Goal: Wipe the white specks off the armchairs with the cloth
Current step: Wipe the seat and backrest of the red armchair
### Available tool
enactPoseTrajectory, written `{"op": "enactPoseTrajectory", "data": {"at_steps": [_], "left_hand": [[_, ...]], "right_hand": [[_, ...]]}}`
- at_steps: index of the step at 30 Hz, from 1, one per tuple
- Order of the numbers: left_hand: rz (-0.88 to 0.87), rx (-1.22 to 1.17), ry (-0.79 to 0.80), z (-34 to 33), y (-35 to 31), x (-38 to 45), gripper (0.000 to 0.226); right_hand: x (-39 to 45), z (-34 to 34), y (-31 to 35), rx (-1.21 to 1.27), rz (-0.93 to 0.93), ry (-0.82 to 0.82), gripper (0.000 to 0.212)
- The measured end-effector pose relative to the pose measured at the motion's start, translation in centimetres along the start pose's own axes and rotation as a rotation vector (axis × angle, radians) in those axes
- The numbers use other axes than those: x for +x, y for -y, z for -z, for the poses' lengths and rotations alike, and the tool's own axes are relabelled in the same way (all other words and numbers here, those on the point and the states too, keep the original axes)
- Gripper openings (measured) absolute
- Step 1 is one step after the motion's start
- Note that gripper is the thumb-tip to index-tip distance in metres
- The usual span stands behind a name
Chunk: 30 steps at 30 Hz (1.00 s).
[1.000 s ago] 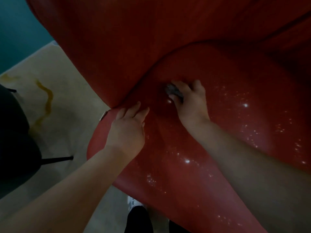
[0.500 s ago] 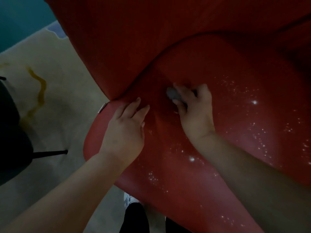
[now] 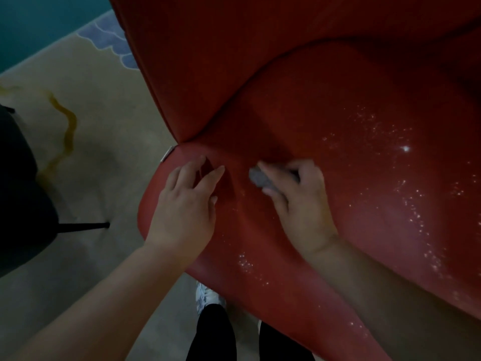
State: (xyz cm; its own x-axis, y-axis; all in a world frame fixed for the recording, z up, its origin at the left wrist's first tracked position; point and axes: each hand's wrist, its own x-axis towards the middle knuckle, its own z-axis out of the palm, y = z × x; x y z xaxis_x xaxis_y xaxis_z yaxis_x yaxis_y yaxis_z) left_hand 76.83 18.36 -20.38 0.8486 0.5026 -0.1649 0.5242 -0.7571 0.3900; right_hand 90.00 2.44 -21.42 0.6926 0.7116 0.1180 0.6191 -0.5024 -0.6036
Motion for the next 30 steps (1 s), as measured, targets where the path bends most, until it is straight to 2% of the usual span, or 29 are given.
{"op": "enactPoseTrajectory", "data": {"at_steps": [3, 10, 14, 16, 23, 27, 30], "left_hand": [[-0.019, 0.036, 0.022, 0.0, 0.3, -0.6, 0.058], [-0.036, 0.039, -0.018, -0.1, 0.8, -1.1, 0.057], [-0.039, 0.03, -0.02, -0.2, 1.5, -1.5, 0.058], [-0.036, 0.028, -0.023, -0.2, 2.0, -1.7, 0.058], [0.007, 0.011, -0.044, 0.0, 3.7, -3.1, 0.056], [0.018, 0.009, -0.064, -0.1, 4.2, -4.0, 0.056], [0.022, 0.01, -0.054, -0.1, 4.4, -4.5, 0.056]], "right_hand": [[-2.6, 1.1, -0.5, -0.007, 0.041, 0.061, 0.046], [2.6, -1.8, 1.1, -0.049, -0.111, -0.101, 0.04], [-2.0, -1.5, 2.3, -0.019, 0.056, 0.024, 0.044], [-3.3, -0.4, 1.6, -0.026, 0.075, 0.055, 0.04], [1.0, -3.2, 2.8, -0.078, -0.065, -0.094, 0.041], [-4.2, -3.0, 4.2, -0.071, 0.09, 0.031, 0.049], [-5.5, -1.5, 3.2, -0.077, 0.106, 0.055, 0.046]]}}
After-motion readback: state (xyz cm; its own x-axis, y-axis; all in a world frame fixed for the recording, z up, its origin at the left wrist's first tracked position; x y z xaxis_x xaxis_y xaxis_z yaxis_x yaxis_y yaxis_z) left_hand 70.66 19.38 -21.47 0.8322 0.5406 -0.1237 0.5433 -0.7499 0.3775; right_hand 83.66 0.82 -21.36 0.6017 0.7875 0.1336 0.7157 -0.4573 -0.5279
